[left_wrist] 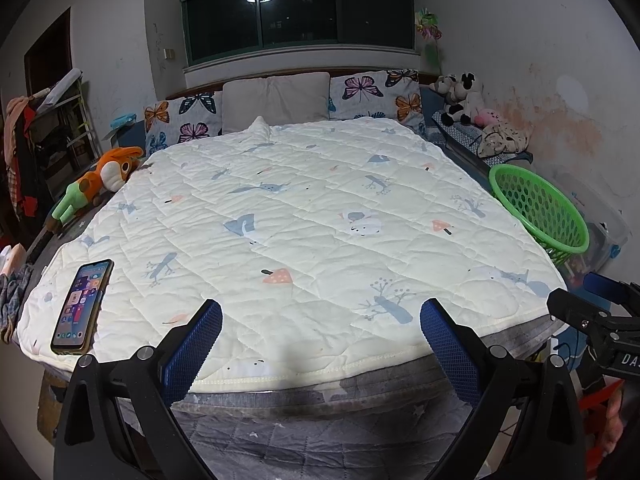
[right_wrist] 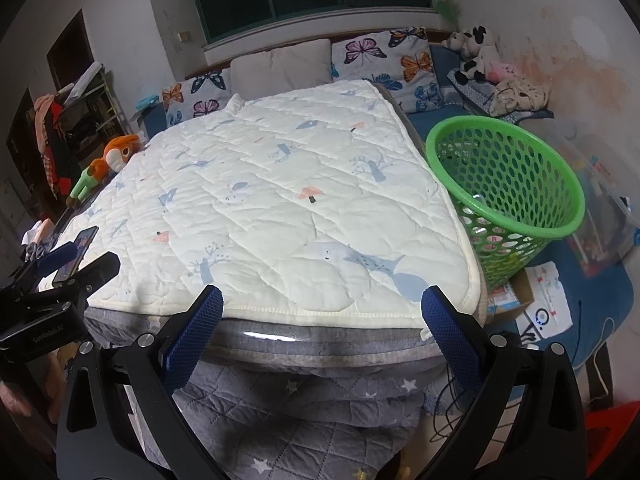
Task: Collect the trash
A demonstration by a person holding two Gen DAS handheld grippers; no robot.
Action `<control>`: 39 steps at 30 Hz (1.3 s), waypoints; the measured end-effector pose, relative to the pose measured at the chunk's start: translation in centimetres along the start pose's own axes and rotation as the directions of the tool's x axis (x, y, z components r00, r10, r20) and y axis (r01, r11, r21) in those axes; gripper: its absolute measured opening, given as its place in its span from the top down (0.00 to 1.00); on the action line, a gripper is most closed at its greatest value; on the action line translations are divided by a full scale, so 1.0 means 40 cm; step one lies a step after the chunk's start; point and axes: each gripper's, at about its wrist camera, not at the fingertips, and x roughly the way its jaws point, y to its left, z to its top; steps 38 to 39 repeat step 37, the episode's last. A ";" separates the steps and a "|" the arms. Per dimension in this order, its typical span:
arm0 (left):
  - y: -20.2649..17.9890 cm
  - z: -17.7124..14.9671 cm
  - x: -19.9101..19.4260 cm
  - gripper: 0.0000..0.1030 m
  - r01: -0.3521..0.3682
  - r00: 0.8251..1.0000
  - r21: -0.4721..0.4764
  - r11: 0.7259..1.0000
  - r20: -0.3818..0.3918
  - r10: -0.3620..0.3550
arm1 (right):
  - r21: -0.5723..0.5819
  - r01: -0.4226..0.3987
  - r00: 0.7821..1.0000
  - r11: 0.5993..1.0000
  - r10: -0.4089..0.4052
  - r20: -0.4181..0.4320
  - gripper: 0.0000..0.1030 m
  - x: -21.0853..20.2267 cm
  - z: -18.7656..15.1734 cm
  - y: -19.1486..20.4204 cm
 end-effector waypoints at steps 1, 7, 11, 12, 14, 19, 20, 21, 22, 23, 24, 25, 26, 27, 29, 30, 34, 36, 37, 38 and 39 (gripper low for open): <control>-0.001 0.000 0.000 0.07 0.001 1.000 0.001 1.000 0.000 -0.001 | -0.001 0.000 1.000 1.000 0.000 0.001 0.04 0.000 0.000 0.000; -0.002 0.001 0.000 0.07 -0.002 1.000 0.002 1.000 0.000 0.002 | 0.007 -0.012 1.000 1.000 0.012 0.005 0.04 0.001 0.000 0.001; 0.000 0.000 0.000 0.07 -0.003 1.000 0.002 1.000 -0.001 0.003 | 0.012 -0.012 1.000 1.000 0.012 0.007 0.04 0.001 0.000 -0.001; 0.003 -0.003 0.000 0.07 -0.003 1.000 0.002 1.000 -0.002 0.003 | 0.015 -0.010 1.000 1.000 0.010 0.012 0.04 -0.001 0.001 -0.002; 0.001 -0.002 0.000 0.07 -0.003 1.000 0.002 1.000 -0.002 0.003 | 0.018 -0.008 1.000 1.000 0.008 0.019 0.04 -0.004 0.002 -0.004; 0.011 -0.014 0.004 0.07 -0.003 1.000 0.003 1.000 -0.006 0.003 | 0.009 0.004 1.000 1.000 -0.004 0.016 0.04 -0.001 0.001 0.000; 0.012 -0.016 0.004 0.07 -0.004 1.000 0.005 1.000 -0.006 0.004 | 0.009 0.004 1.000 1.000 -0.004 0.016 0.04 0.000 0.001 0.001; 0.012 -0.016 0.003 0.07 -0.006 1.000 0.006 1.000 -0.004 0.006 | 0.007 0.004 1.000 1.000 -0.004 0.016 0.04 0.000 0.000 0.001; 0.016 -0.018 0.002 0.07 -0.008 1.000 0.007 1.000 -0.003 0.008 | 0.005 0.005 1.000 1.000 -0.005 0.015 0.04 0.000 -0.001 0.002; 0.013 -0.015 0.005 0.07 -0.007 1.000 0.006 1.000 -0.004 0.007 | 0.004 0.006 1.000 1.000 -0.006 0.015 0.04 0.001 -0.001 0.002; 0.014 -0.015 0.005 0.07 -0.006 1.000 0.005 1.000 -0.002 0.006 | 0.003 0.008 1.000 1.000 -0.008 0.016 0.04 0.001 -0.001 0.003; 0.019 -0.018 0.004 0.07 -0.008 1.000 0.004 1.000 0.000 0.008 | 0.002 0.010 1.000 1.000 -0.010 0.017 0.04 0.001 -0.001 0.003; 0.016 -0.018 0.003 0.07 -0.010 1.000 0.004 1.000 0.001 0.010 | 0.003 0.011 1.000 1.000 -0.011 0.019 0.04 0.000 -0.001 0.002; 0.025 -0.021 0.003 0.07 -0.009 1.000 0.003 1.000 0.001 0.009 | 0.003 0.011 1.000 1.000 -0.011 0.019 0.04 0.001 0.000 0.002; 0.028 -0.019 0.004 0.07 -0.004 1.000 0.000 1.000 -0.003 0.004 | 0.003 0.014 1.000 1.000 -0.014 0.021 0.04 0.000 -0.001 0.002; 0.023 -0.013 0.002 0.07 -0.001 1.000 -0.002 1.000 -0.004 0.001 | 0.004 0.015 1.000 1.000 -0.015 0.022 0.04 -0.001 -0.001 0.002; 0.027 -0.009 -0.001 0.07 -0.006 1.000 -0.010 1.000 -0.004 0.006 | 0.005 0.016 1.000 1.000 -0.016 0.019 0.04 0.000 -0.003 0.002; 0.029 -0.010 -0.001 0.07 -0.006 1.000 -0.009 1.000 -0.004 0.006 | 0.007 0.012 1.000 1.000 -0.012 0.019 0.04 0.000 -0.003 0.001; 0.027 -0.009 -0.001 0.07 -0.007 1.000 -0.010 1.000 -0.004 0.007 | 0.009 0.010 1.000 1.000 -0.010 0.018 0.04 0.000 -0.003 0.001; 0.027 -0.009 -0.001 0.07 -0.007 1.000 -0.010 1.000 -0.004 0.007 | 0.009 0.010 1.000 1.000 -0.010 0.018 0.04 0.000 -0.003 0.001; 0.027 -0.009 -0.001 0.07 -0.007 1.000 -0.010 1.000 -0.004 0.007 | 0.009 0.010 1.000 1.000 -0.010 0.018 0.04 0.000 -0.003 0.001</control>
